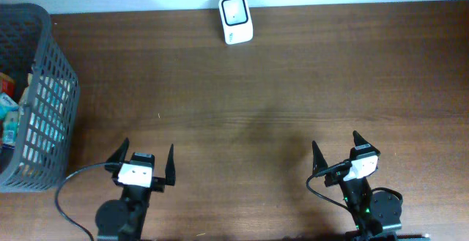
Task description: Scan the item barcode
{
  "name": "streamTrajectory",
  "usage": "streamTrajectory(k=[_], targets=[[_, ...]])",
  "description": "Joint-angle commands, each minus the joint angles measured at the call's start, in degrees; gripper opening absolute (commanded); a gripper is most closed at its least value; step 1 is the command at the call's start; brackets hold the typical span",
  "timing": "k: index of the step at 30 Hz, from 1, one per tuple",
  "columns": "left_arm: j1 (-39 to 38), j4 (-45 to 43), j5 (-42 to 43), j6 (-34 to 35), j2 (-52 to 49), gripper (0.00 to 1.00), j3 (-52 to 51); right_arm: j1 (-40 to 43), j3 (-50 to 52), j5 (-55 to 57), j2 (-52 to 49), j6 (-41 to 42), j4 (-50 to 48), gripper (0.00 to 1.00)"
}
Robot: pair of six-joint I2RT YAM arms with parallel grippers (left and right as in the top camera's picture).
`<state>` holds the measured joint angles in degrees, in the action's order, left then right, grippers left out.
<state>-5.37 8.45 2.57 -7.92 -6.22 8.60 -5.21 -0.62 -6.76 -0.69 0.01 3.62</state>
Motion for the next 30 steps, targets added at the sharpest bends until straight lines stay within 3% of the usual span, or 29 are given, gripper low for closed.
streamTrajectory(k=[1, 5, 14, 18, 24, 30], targets=[[-0.22, 2.47, -0.15, -0.76, -6.51, 0.99, 9.92, 0.37, 0.31, -0.28, 0.37, 0.22, 0.24, 0.99], [-0.22, 9.01, 1.38, -0.74, -17.62, 0.99, 23.54, 0.37, 0.31, -0.28, 0.37, 0.22, 0.24, 0.99], [-0.22, 40.74, 4.24, -0.76, -54.75, 0.99, 67.28, 0.37, 0.31, -0.28, 0.37, 0.22, 0.24, 0.99], [-0.22, 55.01, 13.6, -0.79, -70.23, 0.99, 83.78, 0.37, 0.31, -0.28, 0.37, 0.22, 0.24, 0.99], [-0.22, 58.97, 18.14, -0.76, -82.36, 0.99, 88.56, 0.37, 0.31, -0.28, 0.37, 0.24, 0.24, 0.99], [-0.09, 56.65, 22.95, -1.88, -85.79, 0.99, 88.91, 0.37, 0.31, -0.28, 0.37, 0.22, 0.24, 0.99]])
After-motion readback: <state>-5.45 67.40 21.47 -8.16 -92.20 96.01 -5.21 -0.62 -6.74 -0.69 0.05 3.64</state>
